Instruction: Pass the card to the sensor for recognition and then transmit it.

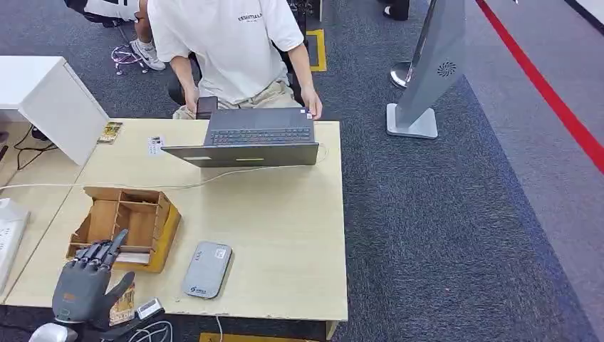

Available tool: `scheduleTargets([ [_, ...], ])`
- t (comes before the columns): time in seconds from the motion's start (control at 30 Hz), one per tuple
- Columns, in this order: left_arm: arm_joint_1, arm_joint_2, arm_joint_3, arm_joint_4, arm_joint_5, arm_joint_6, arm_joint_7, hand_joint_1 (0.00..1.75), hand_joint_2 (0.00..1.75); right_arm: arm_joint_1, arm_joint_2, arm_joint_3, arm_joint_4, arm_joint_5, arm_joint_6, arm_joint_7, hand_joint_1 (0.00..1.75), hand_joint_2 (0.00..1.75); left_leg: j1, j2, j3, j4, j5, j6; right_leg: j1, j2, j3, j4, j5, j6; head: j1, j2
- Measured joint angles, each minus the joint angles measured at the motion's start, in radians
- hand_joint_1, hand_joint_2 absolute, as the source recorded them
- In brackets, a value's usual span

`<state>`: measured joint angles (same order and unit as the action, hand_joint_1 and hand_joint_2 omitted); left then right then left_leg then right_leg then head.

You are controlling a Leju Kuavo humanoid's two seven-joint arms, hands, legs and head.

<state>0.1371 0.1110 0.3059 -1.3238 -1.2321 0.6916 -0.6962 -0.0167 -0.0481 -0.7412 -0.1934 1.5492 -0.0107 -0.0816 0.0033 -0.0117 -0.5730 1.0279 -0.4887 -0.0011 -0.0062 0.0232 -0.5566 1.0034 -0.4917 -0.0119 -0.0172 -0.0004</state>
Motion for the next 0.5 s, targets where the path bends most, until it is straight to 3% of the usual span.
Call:
scheduleTargets([
  [0.27,0.064,0.002,0.0,-0.126,0.053,0.0,0.0,0.0,1.75,0.001,0.0,0.0,0.0,0.0,0.0,0.007,0.0,1.75,0.0,0.0,0.0,0.0,0.0,0.0,0.0,0.0,0.0,0.0,0.0,0.0,0.0,0.0],
  [0.5,0.087,0.002,0.0,-0.17,0.06,0.0,0.0,0.0,1.75,0.001,0.0,0.0,0.0,0.0,0.0,0.01,0.0,1.75,0.0,0.0,0.0,0.0,0.0,0.0,0.0,0.0,0.0,0.0,0.0,0.0,0.0,0.0],
])
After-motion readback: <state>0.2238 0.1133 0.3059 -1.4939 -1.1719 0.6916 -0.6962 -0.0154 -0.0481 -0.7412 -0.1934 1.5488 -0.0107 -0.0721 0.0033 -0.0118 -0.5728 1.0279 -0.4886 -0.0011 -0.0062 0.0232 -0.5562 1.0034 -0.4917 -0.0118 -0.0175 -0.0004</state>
